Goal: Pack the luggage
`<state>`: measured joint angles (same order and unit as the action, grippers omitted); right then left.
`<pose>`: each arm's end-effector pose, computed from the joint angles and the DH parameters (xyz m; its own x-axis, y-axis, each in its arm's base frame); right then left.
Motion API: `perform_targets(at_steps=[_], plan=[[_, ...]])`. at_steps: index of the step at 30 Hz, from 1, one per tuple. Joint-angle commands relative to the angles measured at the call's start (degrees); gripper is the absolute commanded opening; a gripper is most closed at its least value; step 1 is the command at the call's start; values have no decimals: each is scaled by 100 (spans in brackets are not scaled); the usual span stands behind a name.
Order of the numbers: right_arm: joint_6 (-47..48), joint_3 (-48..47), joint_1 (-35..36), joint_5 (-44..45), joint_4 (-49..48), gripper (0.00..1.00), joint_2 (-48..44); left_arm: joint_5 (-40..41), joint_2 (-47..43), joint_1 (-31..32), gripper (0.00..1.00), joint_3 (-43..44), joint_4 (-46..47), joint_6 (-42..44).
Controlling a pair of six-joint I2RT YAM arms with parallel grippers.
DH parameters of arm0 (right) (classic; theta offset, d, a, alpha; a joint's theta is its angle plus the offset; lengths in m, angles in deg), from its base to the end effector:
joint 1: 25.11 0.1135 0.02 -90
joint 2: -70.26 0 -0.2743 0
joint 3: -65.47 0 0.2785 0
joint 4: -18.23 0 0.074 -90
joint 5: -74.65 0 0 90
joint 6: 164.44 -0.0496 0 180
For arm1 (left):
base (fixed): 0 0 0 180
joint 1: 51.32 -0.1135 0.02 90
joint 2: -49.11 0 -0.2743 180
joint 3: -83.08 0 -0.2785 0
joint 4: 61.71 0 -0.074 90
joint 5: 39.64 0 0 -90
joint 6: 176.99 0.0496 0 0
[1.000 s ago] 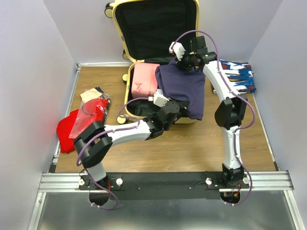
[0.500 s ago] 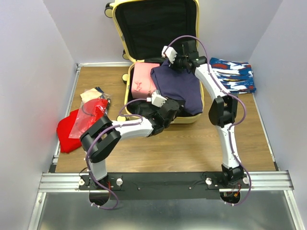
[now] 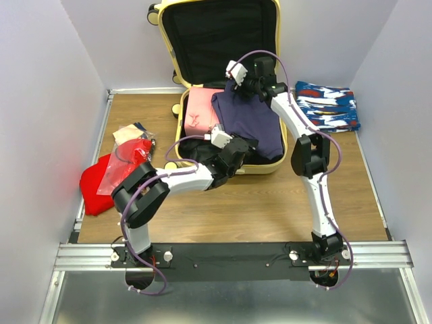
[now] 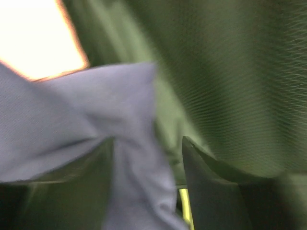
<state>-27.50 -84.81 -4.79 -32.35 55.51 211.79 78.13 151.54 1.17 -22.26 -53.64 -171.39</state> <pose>0.5733 0.2278 0.2685 0.1128 -0.7033 -0.7019 -0.7185 0.4302 -0.5466 0.2841 -0.3321 0.2119 -0.4527 -0.8564 -0.2482 -0.1618 0.3527 -0.9217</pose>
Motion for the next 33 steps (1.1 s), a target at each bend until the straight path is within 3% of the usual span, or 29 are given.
perform_targets(at_steps=[1,2,3,4,10,13,16,19,20,21,27,30,33], plan=[[-158,99,51,362,-928,74,-345,-413,-460,121,58,-218,22,459],[-185,108,43,407,-928,76,-494,-430,-574,130,65,-245,14,529],[-255,134,43,425,-937,77,-591,-456,-819,147,84,-297,14,582],[-316,143,43,460,-955,79,-679,-518,-952,156,92,-367,14,652],[-1045,257,34,740,-990,86,-1390,-518,-2173,332,93,-623,-388,1223],[-1625,572,-36,925,-990,86,-1811,-466,-2902,332,93,-894,-434,1951],[-2170,1152,-107,1171,-981,86,-2251,-456,-3711,201,93,-1114,-189,3548],[-2820,2127,-186,1382,-990,84,-2876,-2252,-4231,-719,93,-915,172,5562],[-3022,2565,-238,1426,-972,83,-3138,-3337,-4258,-1018,93,-748,-63,5888],[-3215,2743,-273,1436,-972,81,-3228,-3714,-4214,-1613,93,-528,-282,6709],[-4254,3361,-406,1146,-972,60,-3265,-4007,-2917,-2752,96,1765,-2734,7964],[-4579,2975,-510,1163,-972,55,-2852,-4735,-2528,-3480,96,2268,-3062,8080],[-4904,2290,-738,1154,-964,50,-2193,-4860,-2325,-3974,96,2347,-2878,7843]])
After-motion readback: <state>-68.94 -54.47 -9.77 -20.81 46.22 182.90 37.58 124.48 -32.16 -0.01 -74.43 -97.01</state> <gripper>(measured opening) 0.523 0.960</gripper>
